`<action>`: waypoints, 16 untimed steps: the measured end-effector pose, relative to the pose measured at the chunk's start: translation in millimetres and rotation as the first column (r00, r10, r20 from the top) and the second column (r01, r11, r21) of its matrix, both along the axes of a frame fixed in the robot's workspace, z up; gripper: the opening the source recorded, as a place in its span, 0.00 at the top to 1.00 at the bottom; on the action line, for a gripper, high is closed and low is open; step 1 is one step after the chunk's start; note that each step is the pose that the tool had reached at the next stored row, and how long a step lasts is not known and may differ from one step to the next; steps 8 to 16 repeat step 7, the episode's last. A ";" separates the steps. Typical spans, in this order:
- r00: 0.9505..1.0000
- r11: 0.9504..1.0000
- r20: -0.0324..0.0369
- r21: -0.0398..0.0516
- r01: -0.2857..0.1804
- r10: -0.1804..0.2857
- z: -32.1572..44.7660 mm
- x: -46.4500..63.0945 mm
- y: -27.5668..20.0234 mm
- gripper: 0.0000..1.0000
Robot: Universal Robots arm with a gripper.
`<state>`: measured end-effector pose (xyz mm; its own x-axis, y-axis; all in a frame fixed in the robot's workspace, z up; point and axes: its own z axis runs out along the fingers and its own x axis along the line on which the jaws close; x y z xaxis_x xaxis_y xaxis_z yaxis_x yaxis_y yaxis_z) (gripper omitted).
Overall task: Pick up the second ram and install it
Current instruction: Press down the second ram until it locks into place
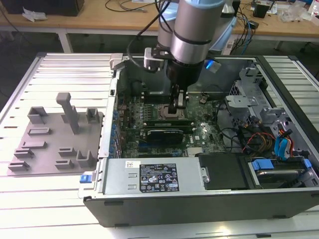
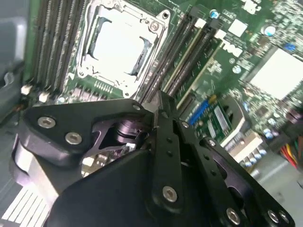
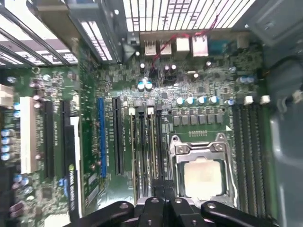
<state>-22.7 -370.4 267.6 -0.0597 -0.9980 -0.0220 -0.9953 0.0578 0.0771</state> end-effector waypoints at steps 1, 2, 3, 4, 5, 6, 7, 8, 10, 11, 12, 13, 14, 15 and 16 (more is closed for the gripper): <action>1.000 1.000 0.000 0.000 0.000 0.000 3.8 0.0 0.0 0.92; 1.000 1.000 0.000 0.000 0.000 0.000 4.4 0.0 0.0 0.92; 1.000 1.000 0.000 0.000 0.000 0.000 4.3 0.0 0.0 0.92; 1.000 1.000 0.000 0.000 0.000 0.000 4.3 0.0 0.0 0.92; 1.000 1.000 0.000 0.000 0.000 0.000 4.4 0.0 0.0 0.92; 1.000 1.000 0.000 0.000 0.000 0.000 4.5 0.0 0.0 0.92; 1.000 1.000 0.000 0.000 0.000 0.000 4.5 0.0 0.0 0.92; 1.000 1.000 0.000 0.000 0.000 0.000 4.5 0.0 0.0 0.92; 1.000 1.000 0.000 0.000 0.000 0.000 4.5 0.0 0.0 0.92; 1.000 1.000 0.000 0.000 0.000 0.000 4.5 0.0 0.0 0.92; 1.000 1.000 0.000 0.000 0.000 0.000 4.5 0.0 0.0 0.92; 1.000 1.000 0.000 0.000 0.000 0.000 4.5 0.0 0.0 0.92; 1.000 1.000 0.000 0.000 0.000 0.000 4.5 0.0 0.0 0.92; 1.000 1.000 0.000 0.000 0.000 0.000 4.5 0.0 0.0 0.92; 1.000 1.000 0.000 0.000 0.000 0.000 4.5 0.0 0.0 0.92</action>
